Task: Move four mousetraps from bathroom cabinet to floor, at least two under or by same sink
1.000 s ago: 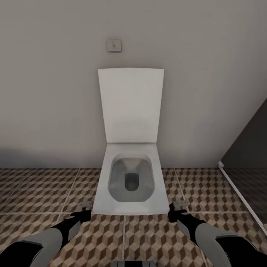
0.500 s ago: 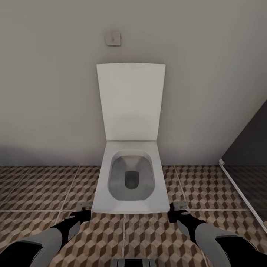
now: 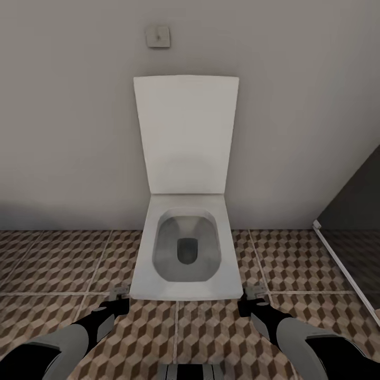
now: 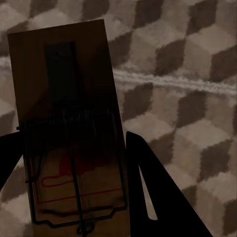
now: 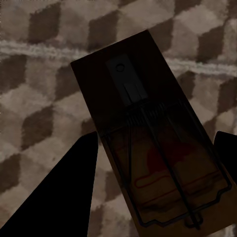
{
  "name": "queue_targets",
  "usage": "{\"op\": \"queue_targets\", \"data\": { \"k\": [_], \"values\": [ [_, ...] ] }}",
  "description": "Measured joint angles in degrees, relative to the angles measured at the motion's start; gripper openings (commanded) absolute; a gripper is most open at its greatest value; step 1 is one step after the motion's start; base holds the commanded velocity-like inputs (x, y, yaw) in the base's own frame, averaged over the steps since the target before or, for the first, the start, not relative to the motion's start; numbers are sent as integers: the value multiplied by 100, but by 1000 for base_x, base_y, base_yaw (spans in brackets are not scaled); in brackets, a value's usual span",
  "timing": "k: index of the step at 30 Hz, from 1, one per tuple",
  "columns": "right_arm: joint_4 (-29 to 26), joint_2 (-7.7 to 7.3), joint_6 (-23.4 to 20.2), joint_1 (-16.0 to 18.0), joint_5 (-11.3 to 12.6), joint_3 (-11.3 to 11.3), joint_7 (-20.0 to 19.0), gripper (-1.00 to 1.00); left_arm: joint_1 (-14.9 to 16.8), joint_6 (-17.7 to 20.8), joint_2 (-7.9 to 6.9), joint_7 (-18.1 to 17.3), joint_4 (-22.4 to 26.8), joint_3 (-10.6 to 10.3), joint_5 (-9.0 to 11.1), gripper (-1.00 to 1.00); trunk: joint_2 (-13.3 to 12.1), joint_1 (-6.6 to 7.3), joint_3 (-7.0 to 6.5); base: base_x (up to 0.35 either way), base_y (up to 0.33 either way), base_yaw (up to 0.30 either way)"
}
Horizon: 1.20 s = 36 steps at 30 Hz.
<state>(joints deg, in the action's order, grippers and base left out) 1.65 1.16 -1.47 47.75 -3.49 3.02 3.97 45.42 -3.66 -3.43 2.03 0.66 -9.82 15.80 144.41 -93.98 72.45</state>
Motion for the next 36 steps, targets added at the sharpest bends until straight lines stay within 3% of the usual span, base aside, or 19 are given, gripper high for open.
{"op": "queue_targets", "data": {
  "k": [19, 26, 36],
  "values": [
    [-1, -10, 20, 0, -1, -5, 0, -100, 0, -78, 36, -2, 11, 1, 0, -100, 0, 0, 0, 0, 0, 0],
    [-1, -21, 26, 0, -1, -5, 0, -100, 0, -548, 53, -3, -21, 2, 36, -100, 0, 0, 0, 0, 0, 0],
    [-1, -22, 34, 0, -1, -5, -2, -100, -38, -713, 53, -4, -29, 3, 21, -100, 0, 0, 0, 0, 0, 0]
  ]
}}
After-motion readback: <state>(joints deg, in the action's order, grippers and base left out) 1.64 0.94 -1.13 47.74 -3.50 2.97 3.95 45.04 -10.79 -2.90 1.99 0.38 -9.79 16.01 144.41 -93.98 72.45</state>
